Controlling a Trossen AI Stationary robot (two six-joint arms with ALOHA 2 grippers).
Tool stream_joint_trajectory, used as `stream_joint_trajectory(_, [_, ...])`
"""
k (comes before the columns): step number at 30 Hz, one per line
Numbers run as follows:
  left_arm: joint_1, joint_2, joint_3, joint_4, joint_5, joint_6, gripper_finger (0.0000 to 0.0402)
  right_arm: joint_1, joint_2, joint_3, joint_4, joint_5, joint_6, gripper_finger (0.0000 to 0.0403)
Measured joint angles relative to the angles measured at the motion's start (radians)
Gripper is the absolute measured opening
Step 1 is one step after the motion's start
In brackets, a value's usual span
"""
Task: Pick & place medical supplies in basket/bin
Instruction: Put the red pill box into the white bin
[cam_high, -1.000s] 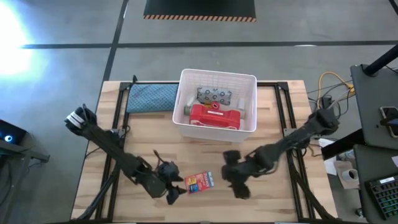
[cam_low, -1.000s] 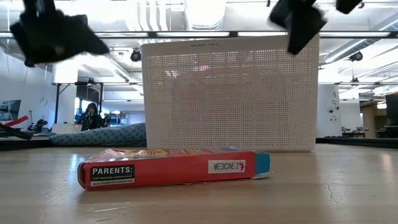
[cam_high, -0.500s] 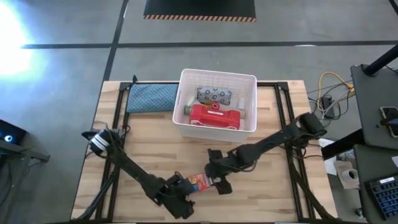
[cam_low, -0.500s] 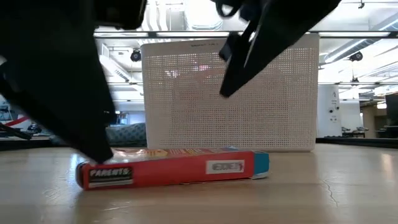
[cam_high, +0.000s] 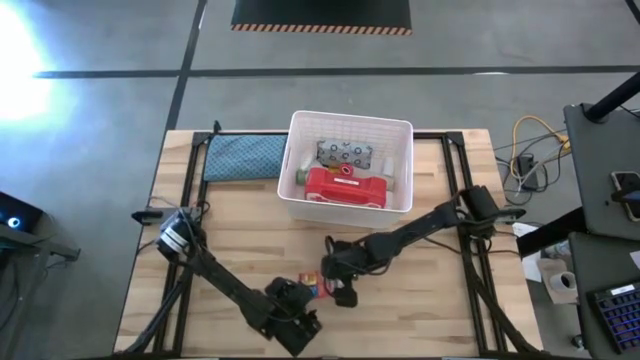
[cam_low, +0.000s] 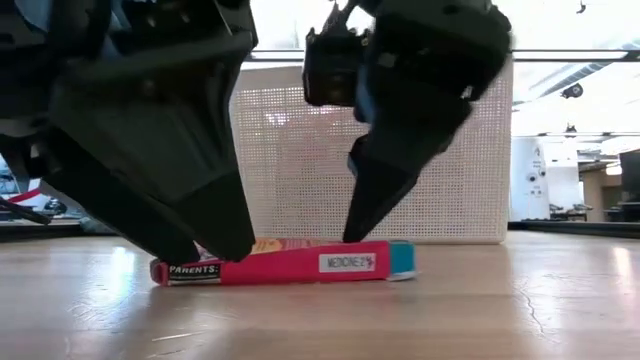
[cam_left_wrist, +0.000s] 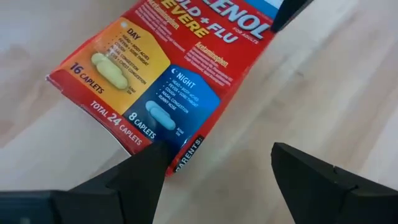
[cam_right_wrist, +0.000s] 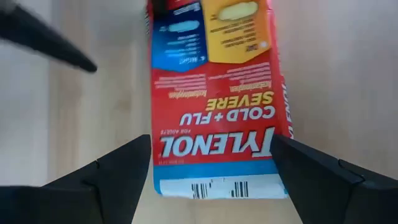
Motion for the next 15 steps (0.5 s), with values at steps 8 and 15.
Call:
stream_joint_trajectory(8, [-0.005, 0.000, -0.017, -0.005, -0.002, -0.018, 0.0269, -0.037, -0.084, 0.000, 0.015, 0.150, -0.011, 0.0324])
stream_joint_trajectory(15, [-0.005, 0.002, -0.030, -0.003, 0.000, -0.021, 0.0269, -0.102, -0.002, -0.001, 0.030, 0.048, -0.023, 0.0324])
